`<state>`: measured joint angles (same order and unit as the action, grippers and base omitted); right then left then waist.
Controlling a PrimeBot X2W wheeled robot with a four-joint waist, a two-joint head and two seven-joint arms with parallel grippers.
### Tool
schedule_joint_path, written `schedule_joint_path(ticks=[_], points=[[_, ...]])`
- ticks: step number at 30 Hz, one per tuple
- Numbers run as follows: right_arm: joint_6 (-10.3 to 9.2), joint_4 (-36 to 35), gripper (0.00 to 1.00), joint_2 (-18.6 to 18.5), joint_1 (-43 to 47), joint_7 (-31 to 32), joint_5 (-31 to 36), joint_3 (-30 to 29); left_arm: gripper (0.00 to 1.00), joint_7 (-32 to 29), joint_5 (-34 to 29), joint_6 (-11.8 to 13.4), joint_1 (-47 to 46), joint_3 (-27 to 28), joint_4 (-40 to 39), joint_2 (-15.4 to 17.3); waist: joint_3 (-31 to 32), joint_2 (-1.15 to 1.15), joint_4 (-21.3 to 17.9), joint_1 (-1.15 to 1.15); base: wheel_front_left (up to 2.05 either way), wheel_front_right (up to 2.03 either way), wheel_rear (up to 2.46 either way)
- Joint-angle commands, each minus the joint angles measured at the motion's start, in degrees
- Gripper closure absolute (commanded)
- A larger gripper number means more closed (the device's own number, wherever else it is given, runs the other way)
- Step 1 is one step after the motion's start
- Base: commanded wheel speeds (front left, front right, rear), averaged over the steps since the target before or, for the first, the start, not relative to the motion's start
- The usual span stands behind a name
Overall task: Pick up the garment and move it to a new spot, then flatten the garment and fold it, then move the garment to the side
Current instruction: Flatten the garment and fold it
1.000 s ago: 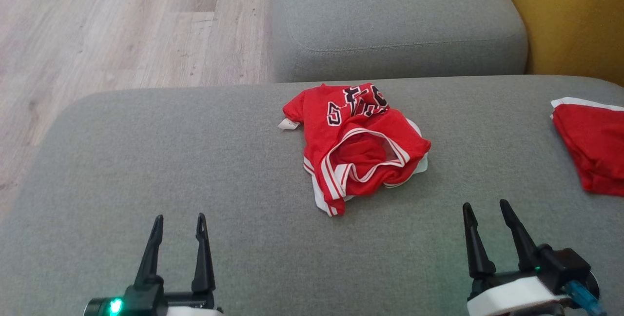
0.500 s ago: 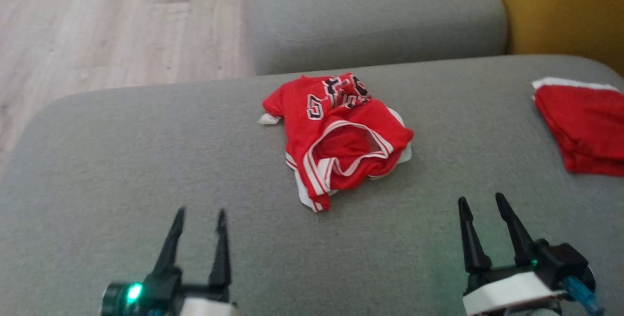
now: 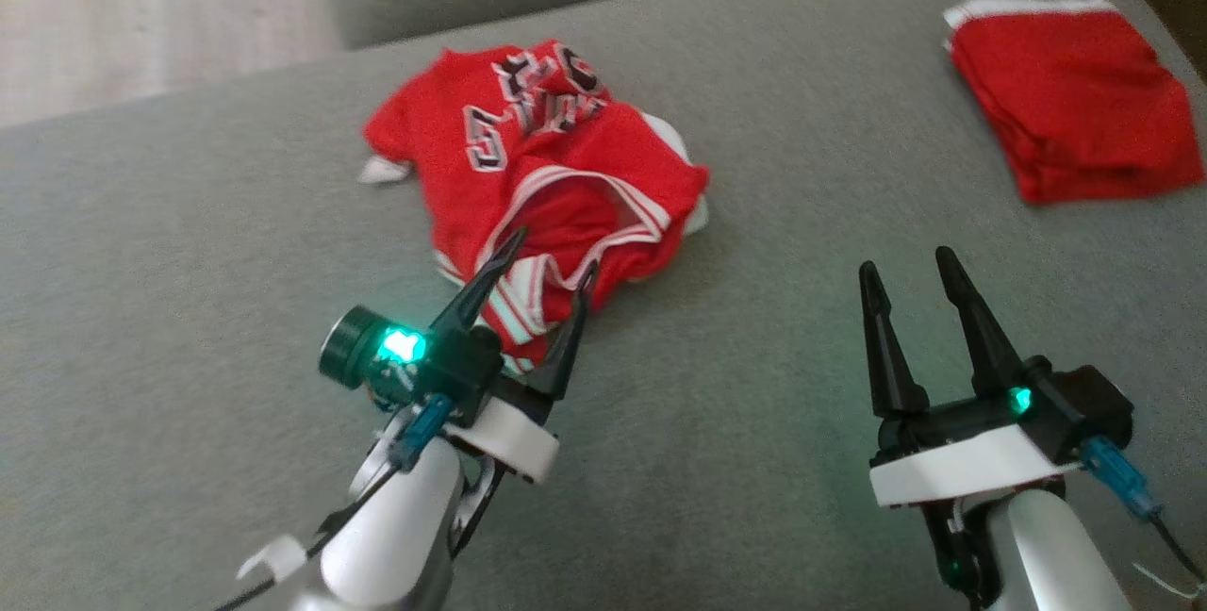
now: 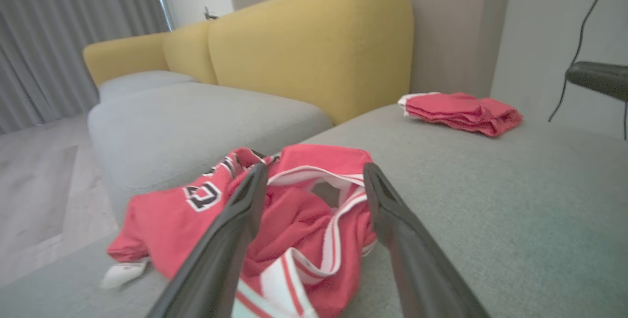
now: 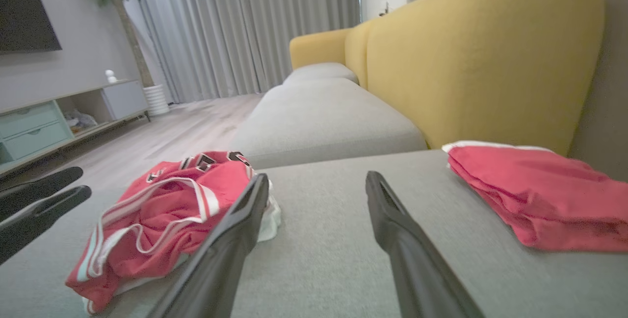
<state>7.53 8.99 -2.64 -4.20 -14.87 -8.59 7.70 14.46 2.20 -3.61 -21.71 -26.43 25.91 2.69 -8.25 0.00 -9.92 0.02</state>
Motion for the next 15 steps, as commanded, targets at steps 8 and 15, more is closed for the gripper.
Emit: schedule_joint_path(ticks=[8, 15], points=[[-0.04, -2.17, 0.0, -0.24, -3.11, -0.13, -1.87, 1.7, 0.0, 0.3, 3.31, -0.04, -10.92, -3.38, 12.36, 0.19, -6.97, 0.0, -9.69, -0.02, 0.0, 0.0, 0.0], [-0.04, -2.24, 0.0, -0.24, -3.23, -0.13, -2.84, 1.45, 0.0, -0.04, 4.87, 2.06, -15.93, -4.38, 19.25, 0.19, -8.15, 0.0, -11.57, -0.02, 0.0, 0.0, 0.0]])
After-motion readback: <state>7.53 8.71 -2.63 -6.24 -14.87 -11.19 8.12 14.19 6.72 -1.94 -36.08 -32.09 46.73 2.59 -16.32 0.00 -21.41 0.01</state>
